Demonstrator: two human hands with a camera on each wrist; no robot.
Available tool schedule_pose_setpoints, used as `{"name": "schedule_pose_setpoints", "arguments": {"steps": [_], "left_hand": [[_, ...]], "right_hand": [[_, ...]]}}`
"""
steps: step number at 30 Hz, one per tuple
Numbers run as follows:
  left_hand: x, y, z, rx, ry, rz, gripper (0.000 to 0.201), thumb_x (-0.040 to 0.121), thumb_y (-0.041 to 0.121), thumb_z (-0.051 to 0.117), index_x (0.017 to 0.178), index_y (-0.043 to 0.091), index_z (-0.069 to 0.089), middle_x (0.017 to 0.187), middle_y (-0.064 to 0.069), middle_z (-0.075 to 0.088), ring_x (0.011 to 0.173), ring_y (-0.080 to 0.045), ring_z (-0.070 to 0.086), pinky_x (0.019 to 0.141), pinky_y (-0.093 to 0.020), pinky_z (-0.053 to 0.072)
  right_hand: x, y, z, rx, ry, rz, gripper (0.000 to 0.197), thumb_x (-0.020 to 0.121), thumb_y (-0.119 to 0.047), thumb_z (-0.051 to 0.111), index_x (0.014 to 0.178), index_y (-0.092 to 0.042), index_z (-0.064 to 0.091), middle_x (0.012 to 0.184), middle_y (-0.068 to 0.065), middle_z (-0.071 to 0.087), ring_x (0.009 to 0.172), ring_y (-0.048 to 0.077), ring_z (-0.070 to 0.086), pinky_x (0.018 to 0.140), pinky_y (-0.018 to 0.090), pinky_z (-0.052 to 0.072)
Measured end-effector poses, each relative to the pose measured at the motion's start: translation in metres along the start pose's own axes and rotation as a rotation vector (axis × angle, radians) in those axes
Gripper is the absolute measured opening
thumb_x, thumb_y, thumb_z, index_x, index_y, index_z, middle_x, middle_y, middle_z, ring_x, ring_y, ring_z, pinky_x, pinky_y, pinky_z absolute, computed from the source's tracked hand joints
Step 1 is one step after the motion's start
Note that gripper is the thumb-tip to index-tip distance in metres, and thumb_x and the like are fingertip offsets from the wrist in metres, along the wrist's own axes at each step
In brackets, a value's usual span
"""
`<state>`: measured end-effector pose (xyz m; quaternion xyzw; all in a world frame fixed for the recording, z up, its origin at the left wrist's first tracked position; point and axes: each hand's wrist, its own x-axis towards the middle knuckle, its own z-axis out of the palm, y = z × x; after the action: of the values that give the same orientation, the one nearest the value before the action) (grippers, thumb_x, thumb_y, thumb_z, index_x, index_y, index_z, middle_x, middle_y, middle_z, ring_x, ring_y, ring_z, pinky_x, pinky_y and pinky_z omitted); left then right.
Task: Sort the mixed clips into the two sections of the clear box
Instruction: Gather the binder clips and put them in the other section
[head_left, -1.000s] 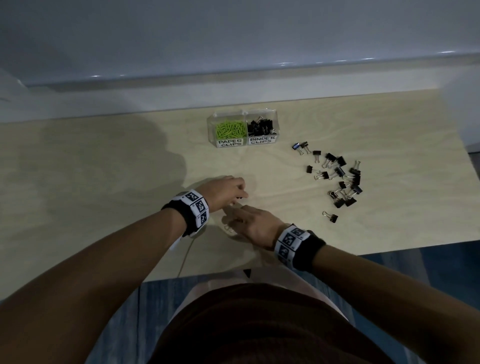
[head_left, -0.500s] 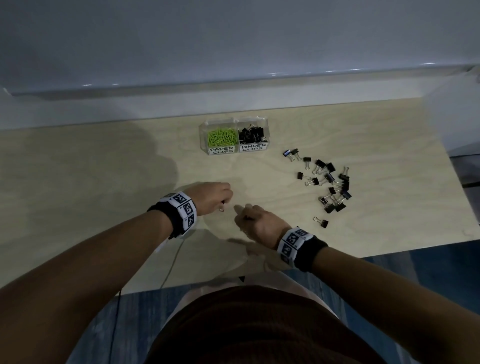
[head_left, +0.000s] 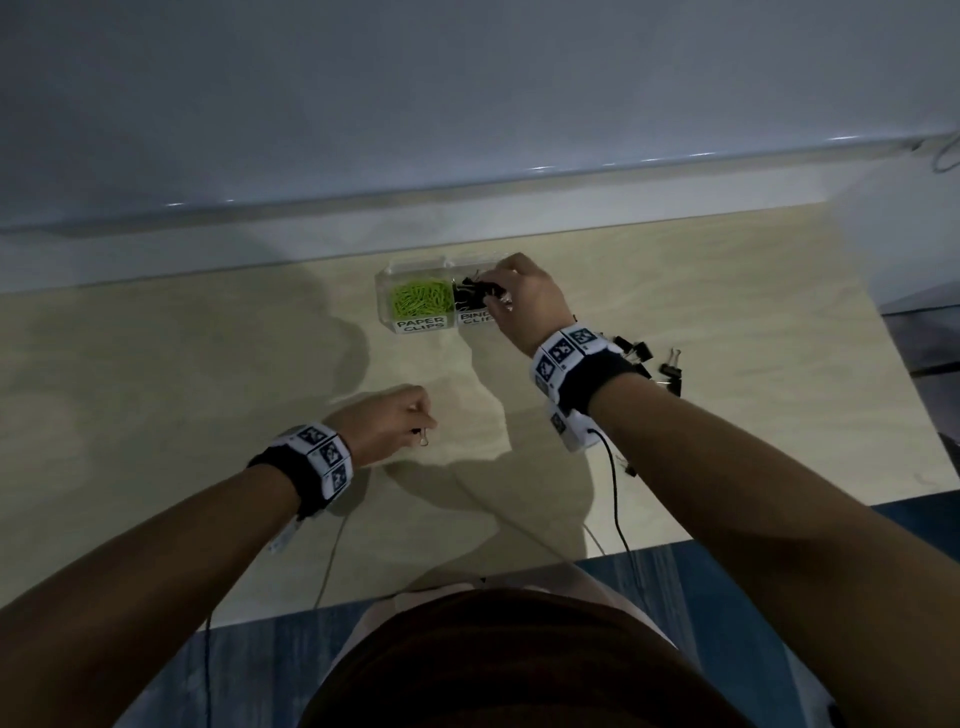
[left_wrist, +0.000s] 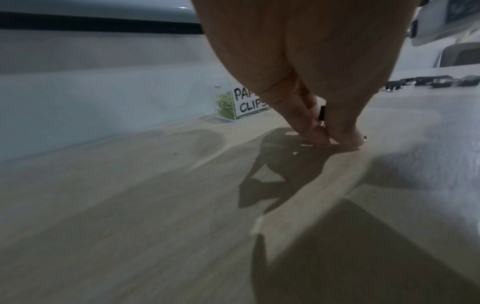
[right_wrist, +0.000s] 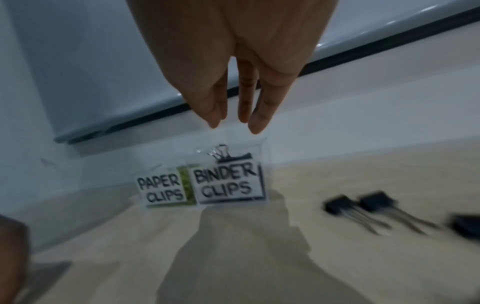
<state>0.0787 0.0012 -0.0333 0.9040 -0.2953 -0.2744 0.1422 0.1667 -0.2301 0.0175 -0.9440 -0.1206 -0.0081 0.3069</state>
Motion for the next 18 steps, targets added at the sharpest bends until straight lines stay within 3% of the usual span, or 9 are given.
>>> {"name": "schedule_pose_setpoints", "arguments": {"steps": [1, 3, 5, 7, 9, 12, 15, 18], "left_hand": [[-0.001, -0.002, 0.001, 0.009, -0.01, 0.007, 0.018, 0.087, 0.011, 0.062, 0.104, 0.009, 0.062, 0.108, 0.001, 0.059, 0.092, -0.015, 0.063, 0.077, -0.009, 0.041], [0.002, -0.008, 0.005, 0.047, -0.017, 0.087, 0.016, 0.082, 0.004, 0.064, 0.097, 0.004, 0.065, 0.106, -0.009, 0.06, 0.089, -0.022, 0.065, 0.081, -0.027, 0.053], [0.004, -0.012, 0.006, 0.125, -0.047, 0.129, 0.011, 0.086, 0.007, 0.058, 0.094, 0.004, 0.065, 0.104, -0.012, 0.06, 0.092, -0.026, 0.062, 0.081, -0.038, 0.054], [0.008, -0.008, 0.003, 0.218, -0.037, 0.159, 0.029, 0.096, 0.024, 0.041, 0.086, 0.007, 0.063, 0.096, -0.009, 0.06, 0.086, -0.026, 0.061, 0.074, -0.036, 0.054], [0.009, -0.004, -0.006, 0.213, -0.057, 0.135, 0.035, 0.096, 0.035, 0.039, 0.086, 0.007, 0.059, 0.094, -0.008, 0.056, 0.079, -0.023, 0.057, 0.073, -0.036, 0.049], [0.014, 0.0, -0.014, 0.127, -0.061, 0.079, 0.022, 0.091, 0.027, 0.056, 0.086, 0.005, 0.056, 0.093, -0.009, 0.054, 0.08, -0.024, 0.053, 0.076, -0.036, 0.045], [0.016, 0.006, -0.023, -0.013, -0.088, 0.029, 0.016, 0.088, 0.02, 0.058, 0.077, 0.011, 0.051, 0.081, -0.006, 0.055, 0.076, -0.023, 0.055, 0.07, -0.037, 0.046], [0.032, 0.019, -0.044, -0.132, 0.054, 0.007, 0.014, 0.087, 0.021, 0.059, 0.077, 0.018, 0.05, 0.076, 0.004, 0.055, 0.068, -0.014, 0.051, 0.062, -0.026, 0.04]], "right_hand": [[-0.003, 0.01, -0.001, -0.016, 0.007, 0.035, 0.027, 0.082, -0.004, 0.059, 0.107, -0.009, 0.067, 0.108, 0.015, 0.06, 0.093, 0.031, 0.059, 0.08, 0.033, 0.052], [-0.015, 0.032, -0.006, -0.071, -0.015, 0.162, 0.032, 0.084, -0.002, 0.053, 0.111, -0.013, 0.065, 0.115, 0.012, 0.058, 0.103, 0.031, 0.054, 0.085, 0.037, 0.052], [-0.026, 0.054, -0.012, -0.152, -0.092, 0.282, 0.037, 0.084, -0.005, 0.05, 0.118, -0.018, 0.061, 0.124, 0.011, 0.052, 0.11, 0.033, 0.046, 0.089, 0.043, 0.05], [-0.033, 0.066, -0.015, -0.211, -0.212, 0.331, 0.04, 0.085, -0.013, 0.05, 0.124, -0.023, 0.055, 0.131, 0.01, 0.046, 0.114, 0.036, 0.041, 0.092, 0.046, 0.047], [-0.034, 0.073, -0.011, -0.271, -0.304, 0.303, 0.041, 0.085, -0.016, 0.05, 0.125, -0.026, 0.052, 0.133, 0.009, 0.043, 0.114, 0.037, 0.039, 0.09, 0.045, 0.047], [-0.032, 0.075, 0.0, -0.352, -0.387, 0.273, 0.036, 0.086, -0.011, 0.049, 0.119, -0.024, 0.056, 0.131, 0.009, 0.044, 0.111, 0.034, 0.039, 0.086, 0.039, 0.045], [-0.033, 0.075, 0.002, -0.283, -0.323, 0.296, 0.03, 0.087, -0.002, 0.05, 0.111, -0.013, 0.062, 0.119, 0.01, 0.046, 0.106, 0.033, 0.041, 0.081, 0.038, 0.044], [-0.033, 0.078, 0.001, -0.205, -0.301, 0.331, 0.023, 0.085, -0.005, 0.053, 0.103, -0.011, 0.066, 0.109, 0.011, 0.048, 0.1, 0.035, 0.044, 0.078, 0.039, 0.045]]}}
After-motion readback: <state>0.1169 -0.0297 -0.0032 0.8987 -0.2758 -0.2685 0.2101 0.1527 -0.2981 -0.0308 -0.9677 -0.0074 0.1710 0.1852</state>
